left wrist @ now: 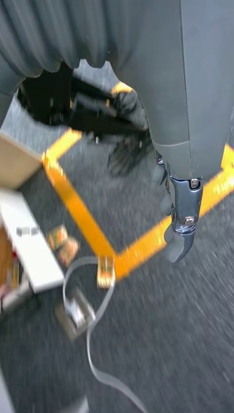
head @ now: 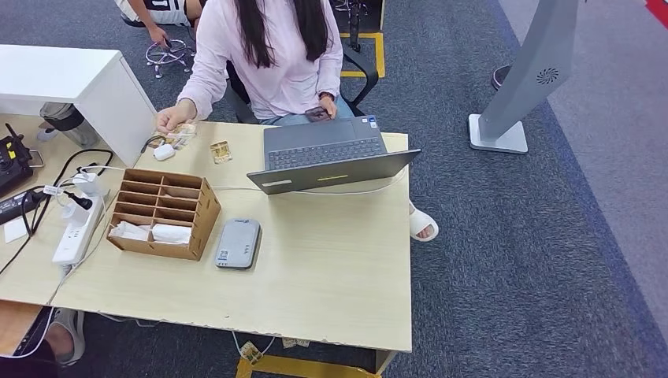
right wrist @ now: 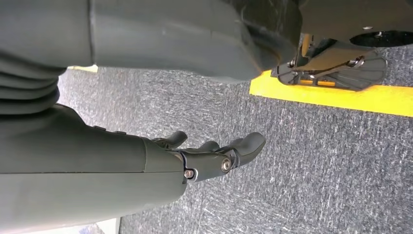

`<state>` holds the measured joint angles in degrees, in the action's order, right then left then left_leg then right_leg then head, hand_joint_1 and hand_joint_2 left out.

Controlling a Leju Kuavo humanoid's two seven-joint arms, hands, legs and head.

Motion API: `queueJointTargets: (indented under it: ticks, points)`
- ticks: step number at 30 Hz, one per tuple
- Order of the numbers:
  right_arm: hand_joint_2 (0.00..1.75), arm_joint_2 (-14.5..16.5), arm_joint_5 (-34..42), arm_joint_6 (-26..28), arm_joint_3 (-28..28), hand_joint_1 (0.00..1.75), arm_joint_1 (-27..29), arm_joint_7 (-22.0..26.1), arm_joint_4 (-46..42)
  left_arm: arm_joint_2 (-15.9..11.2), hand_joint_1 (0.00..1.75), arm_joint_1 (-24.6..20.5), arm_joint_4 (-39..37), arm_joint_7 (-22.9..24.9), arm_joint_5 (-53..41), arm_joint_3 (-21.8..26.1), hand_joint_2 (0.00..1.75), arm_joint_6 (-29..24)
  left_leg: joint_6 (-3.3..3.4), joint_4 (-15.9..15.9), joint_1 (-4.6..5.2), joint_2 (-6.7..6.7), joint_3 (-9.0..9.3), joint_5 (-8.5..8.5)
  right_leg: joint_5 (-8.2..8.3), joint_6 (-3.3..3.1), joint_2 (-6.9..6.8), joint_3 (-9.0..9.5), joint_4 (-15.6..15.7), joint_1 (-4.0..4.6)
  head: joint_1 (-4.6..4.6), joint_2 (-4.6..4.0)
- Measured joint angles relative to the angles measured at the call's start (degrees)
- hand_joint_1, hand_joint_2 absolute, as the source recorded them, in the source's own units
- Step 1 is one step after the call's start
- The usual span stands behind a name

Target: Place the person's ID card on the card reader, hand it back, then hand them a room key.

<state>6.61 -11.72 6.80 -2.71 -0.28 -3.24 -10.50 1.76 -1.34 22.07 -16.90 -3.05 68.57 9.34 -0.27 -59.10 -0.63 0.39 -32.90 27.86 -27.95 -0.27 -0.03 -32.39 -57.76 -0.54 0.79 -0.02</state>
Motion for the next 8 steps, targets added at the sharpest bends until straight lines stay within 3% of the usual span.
queueJointTargets:
  ticks: [2,8]
  points:
    - [0.00,-0.25,0.72,-0.40,0.11,0.00,0.39,0.22,-0.52,-0.01,0.00,0.28,-0.87,1.05,0.14,-3.11,0.00,-0.62,0.00,0.00,-0.01,0.00,0.00,0.00,0.00,0.00,0.00,0.00,0.00,0.01,0.00,0.00]
    - [0.00,-1.09,2.63,-1.54,0.19,0.00,1.80,0.73,-2.24,-0.06,0.00,1.70,-1.54,3.84,0.69,-13.15,0.00,-2.20,0.00,0.00,-0.02,0.00,-0.01,0.00,-0.01,-0.01,0.00,0.01,0.00,0.02,0.00,0.00]
